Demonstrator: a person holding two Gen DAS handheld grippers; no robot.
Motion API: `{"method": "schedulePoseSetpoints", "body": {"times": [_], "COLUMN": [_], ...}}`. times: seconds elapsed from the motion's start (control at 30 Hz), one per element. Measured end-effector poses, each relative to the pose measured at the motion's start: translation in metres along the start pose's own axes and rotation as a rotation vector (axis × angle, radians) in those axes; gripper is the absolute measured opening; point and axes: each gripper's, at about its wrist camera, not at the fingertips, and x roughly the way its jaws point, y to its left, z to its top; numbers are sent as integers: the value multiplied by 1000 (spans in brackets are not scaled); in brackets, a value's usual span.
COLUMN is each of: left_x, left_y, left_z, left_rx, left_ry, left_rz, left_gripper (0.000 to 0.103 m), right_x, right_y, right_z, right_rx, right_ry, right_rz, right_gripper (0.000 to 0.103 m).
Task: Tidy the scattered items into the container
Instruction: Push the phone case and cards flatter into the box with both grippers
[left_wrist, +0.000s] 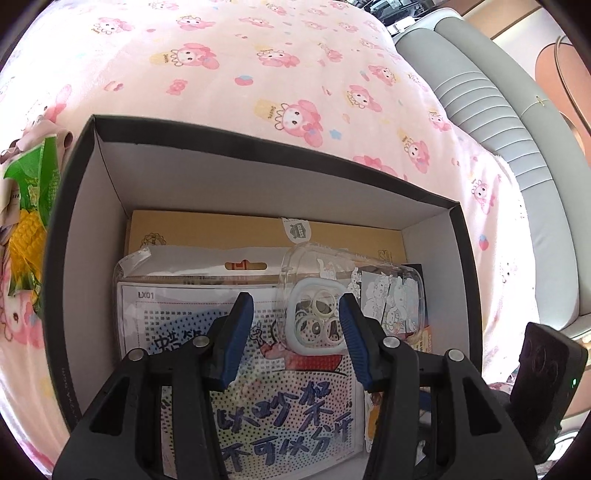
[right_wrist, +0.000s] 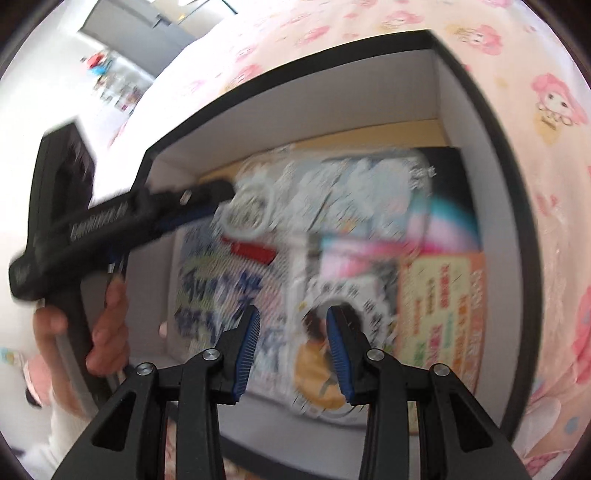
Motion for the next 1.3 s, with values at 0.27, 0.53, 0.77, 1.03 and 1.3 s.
{"method": "schedulePoseSetpoints", "body": {"times": [0.27, 0.53, 0.77, 1.03, 1.3], "left_x": [-3, -4, -2, 8, -13], "left_y": [5, 10, 11, 5, -16], "left_z": [-6, -7, -9, -11, 1], "left_rx": [-12, -21, -37, -33, 12], "left_ry": [-10, -14, 23, 96, 63], "left_rz": [59, 29, -55, -104, -122], "left_gripper": [48, 48, 48, 48, 49], "right_x": [2, -3, -25, -1, -12], "right_y": [-13, -19, -24, -5, -12], "right_z": [14, 53, 40, 67, 69], "right_rx": [27, 49, 65, -47, 7], "right_ry": [6, -42, -54, 21, -77], "right_rz": [-60, -130, -72, -196, -150], "right_gripper": [34, 34, 34, 34, 34]}}
